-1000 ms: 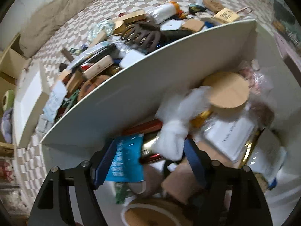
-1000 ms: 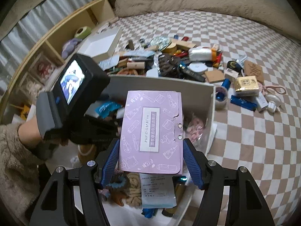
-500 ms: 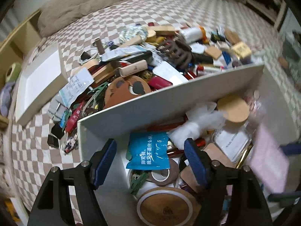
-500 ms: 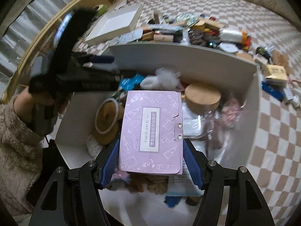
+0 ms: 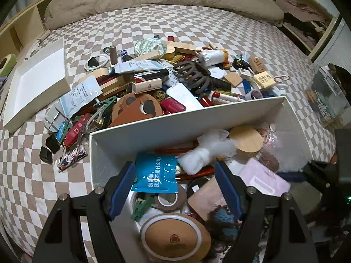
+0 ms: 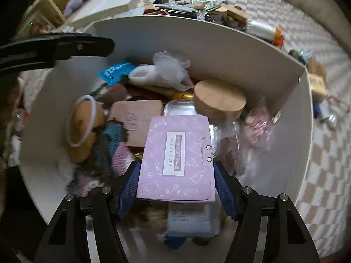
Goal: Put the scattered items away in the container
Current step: 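Open the left tool over the box while the right tool releases the pink card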
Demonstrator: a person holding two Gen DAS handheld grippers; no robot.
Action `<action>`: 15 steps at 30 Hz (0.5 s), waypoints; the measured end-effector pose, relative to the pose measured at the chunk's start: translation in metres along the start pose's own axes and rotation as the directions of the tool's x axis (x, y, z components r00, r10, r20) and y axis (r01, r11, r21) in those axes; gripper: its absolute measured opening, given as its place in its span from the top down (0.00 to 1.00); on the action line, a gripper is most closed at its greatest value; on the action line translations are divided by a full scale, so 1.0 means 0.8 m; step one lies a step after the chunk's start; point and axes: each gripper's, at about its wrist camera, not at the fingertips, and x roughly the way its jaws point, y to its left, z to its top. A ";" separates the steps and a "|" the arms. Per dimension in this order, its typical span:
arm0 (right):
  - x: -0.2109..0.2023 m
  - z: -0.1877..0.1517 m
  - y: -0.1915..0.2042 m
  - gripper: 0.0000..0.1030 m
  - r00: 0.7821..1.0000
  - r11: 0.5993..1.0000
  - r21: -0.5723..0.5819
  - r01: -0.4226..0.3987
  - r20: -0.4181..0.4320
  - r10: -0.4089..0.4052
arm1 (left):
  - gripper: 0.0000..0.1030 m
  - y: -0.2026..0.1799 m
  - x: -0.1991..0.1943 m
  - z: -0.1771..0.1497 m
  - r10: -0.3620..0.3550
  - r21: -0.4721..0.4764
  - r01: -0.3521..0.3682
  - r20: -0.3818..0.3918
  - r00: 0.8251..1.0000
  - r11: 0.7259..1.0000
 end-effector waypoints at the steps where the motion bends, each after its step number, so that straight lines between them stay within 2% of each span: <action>1: 0.004 0.000 0.000 0.35 1.000 1.000 -0.001 0.001 -0.011 -0.001 | 0.28 -0.002 -0.001 -0.001 -0.002 0.006 0.002 -0.001 1.000 1.000; 8: 0.029 -0.005 0.003 0.35 0.996 0.998 -0.038 0.046 -0.074 -0.049 | 0.28 -0.006 -0.003 -0.006 -0.021 0.028 0.021 -0.001 1.000 0.999; 12: 0.029 -0.005 0.000 0.34 0.996 1.000 -0.029 0.003 -0.092 -0.006 | 0.28 -0.005 -0.003 -0.008 -0.029 0.030 0.029 -0.003 1.000 0.999; 13: 0.028 -0.005 0.000 0.33 0.996 1.000 -0.028 -0.003 -0.094 0.000 | 0.28 -0.005 -0.003 -0.009 -0.030 0.031 0.030 -0.004 1.000 0.999; 15: 0.021 -0.006 0.002 0.20 0.996 0.999 -0.038 -0.026 -0.091 0.022 | 0.28 -0.005 -0.003 -0.009 -0.031 0.030 0.031 -0.003 1.000 0.999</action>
